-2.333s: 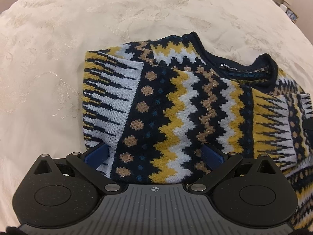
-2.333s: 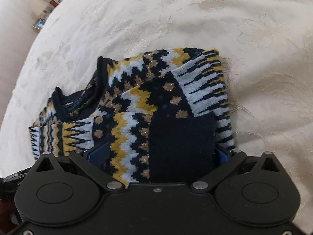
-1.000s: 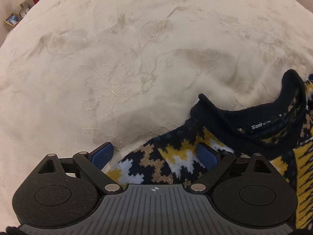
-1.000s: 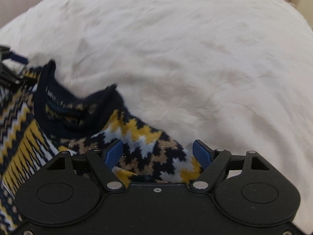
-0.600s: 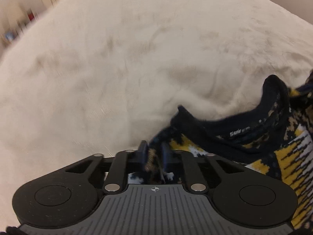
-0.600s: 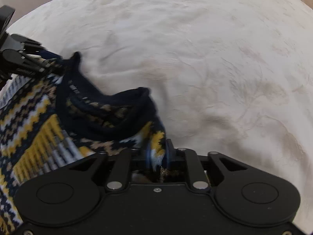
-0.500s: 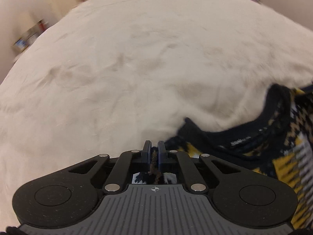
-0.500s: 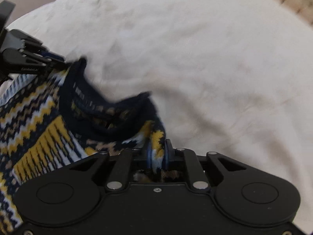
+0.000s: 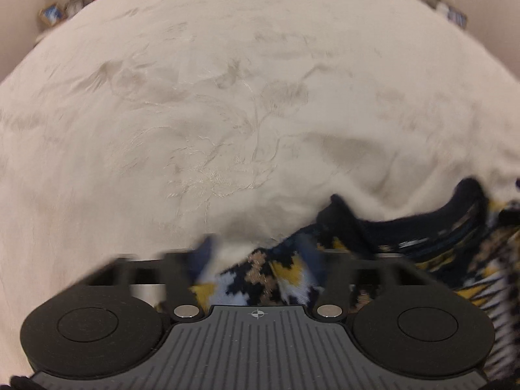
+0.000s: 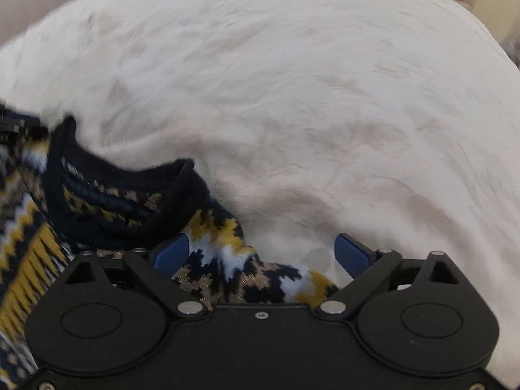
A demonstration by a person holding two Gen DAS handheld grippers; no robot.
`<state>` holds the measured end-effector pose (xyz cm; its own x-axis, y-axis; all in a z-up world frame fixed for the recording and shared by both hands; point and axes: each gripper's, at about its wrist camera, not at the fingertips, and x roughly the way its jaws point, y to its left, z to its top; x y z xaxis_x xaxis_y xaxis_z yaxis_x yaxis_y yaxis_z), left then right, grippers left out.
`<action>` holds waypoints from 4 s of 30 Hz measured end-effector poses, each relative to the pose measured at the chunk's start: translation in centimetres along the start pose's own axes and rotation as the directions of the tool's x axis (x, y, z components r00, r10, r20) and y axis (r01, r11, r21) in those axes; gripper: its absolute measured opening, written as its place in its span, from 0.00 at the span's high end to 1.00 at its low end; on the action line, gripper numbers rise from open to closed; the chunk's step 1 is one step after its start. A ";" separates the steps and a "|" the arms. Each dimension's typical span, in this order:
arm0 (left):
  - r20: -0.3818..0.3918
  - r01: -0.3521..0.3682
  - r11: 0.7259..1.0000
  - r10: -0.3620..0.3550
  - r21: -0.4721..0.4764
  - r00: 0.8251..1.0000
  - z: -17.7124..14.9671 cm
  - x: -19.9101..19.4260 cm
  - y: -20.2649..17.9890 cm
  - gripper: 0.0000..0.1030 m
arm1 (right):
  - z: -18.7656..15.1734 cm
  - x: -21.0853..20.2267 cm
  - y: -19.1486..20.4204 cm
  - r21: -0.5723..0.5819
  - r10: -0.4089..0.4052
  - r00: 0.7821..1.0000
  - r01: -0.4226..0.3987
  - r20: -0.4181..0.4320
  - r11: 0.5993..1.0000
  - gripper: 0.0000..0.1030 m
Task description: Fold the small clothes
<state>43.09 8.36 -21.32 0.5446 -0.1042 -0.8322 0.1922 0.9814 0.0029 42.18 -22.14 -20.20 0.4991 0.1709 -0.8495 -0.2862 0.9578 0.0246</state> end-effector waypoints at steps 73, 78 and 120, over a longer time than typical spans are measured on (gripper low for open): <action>-0.082 0.003 0.996 -0.010 -0.092 0.997 -35.8 -21.9 -7.5 0.14 | -33.9 -21.9 12.0 0.405 0.129 0.991 -0.131 0.034 0.905 0.05; -0.107 0.006 0.990 -0.021 -0.140 0.994 -36.1 -20.9 -6.7 0.14 | -34.1 -20.2 11.5 0.414 0.138 0.990 -0.119 -0.016 0.902 0.05; -0.087 0.140 0.940 -0.175 -0.311 0.981 -36.8 -19.1 -5.8 0.31 | -34.6 -21.8 7.1 0.524 0.171 0.983 -0.183 0.072 0.832 0.89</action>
<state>1.54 10.58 -25.84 0.4298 -0.2597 -0.8648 0.0031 0.9582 -0.2862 0.96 -27.09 -19.80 0.5002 0.3483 -0.7927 0.0990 0.8865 0.4520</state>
